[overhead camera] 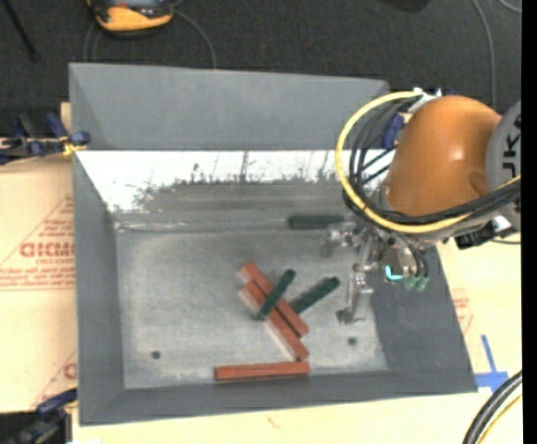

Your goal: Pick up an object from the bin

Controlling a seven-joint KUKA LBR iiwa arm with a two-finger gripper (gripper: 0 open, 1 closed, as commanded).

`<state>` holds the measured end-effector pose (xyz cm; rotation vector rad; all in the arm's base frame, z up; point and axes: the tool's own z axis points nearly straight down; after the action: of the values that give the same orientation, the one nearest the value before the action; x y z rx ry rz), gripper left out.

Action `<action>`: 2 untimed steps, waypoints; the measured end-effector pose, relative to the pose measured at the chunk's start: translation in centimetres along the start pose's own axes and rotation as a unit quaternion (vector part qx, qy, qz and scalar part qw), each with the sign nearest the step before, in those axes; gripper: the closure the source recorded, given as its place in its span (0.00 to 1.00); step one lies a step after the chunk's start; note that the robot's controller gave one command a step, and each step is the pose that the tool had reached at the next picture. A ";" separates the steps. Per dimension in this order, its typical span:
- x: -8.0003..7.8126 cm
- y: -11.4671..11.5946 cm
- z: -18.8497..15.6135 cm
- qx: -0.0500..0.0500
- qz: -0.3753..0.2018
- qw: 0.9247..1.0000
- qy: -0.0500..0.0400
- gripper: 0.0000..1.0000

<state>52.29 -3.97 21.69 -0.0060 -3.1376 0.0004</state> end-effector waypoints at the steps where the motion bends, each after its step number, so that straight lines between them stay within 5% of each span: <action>1: -0.2 0.0 -0.4 0.001 -0.001 1.000 -0.004 0.00; 2: -1.0 -0.4 4.5 0.000 0.030 1.000 -0.007 0.00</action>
Offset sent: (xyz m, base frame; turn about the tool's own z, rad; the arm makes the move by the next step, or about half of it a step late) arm 0.0159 -0.0120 -0.1223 0.1559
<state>53.24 -4.42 17.18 -0.1005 -3.1504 -0.0006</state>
